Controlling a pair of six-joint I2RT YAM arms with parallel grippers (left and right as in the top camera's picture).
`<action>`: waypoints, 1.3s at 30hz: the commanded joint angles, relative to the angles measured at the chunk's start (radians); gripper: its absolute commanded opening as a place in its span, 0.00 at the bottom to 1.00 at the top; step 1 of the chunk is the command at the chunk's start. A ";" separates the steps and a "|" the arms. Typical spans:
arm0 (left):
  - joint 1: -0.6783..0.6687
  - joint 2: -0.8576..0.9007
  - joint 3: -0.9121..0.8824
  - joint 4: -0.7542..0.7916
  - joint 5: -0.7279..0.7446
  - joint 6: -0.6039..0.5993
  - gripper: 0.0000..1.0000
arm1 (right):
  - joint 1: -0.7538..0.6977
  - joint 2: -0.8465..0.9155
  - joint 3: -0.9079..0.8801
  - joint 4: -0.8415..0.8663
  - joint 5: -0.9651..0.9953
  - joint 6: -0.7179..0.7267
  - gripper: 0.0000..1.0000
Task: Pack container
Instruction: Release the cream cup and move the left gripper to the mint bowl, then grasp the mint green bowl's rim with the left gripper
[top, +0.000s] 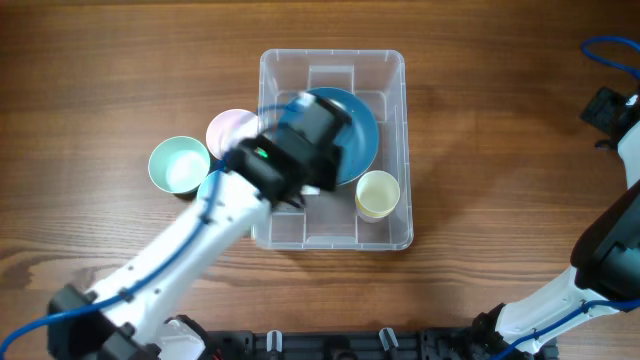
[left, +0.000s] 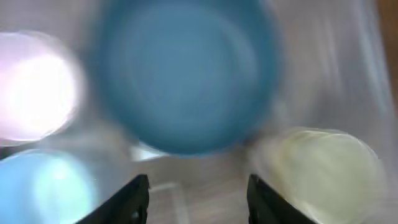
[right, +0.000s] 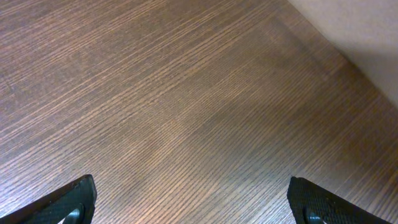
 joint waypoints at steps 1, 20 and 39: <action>0.213 -0.099 0.074 -0.105 -0.106 -0.156 0.55 | -0.003 0.000 0.008 0.002 0.006 -0.008 1.00; 1.093 -0.025 -0.145 -0.150 0.373 -0.013 0.70 | -0.003 0.000 0.008 0.002 0.006 -0.008 1.00; 1.071 0.026 -0.396 0.128 0.373 -0.013 0.74 | -0.003 0.000 0.008 0.002 0.006 -0.008 1.00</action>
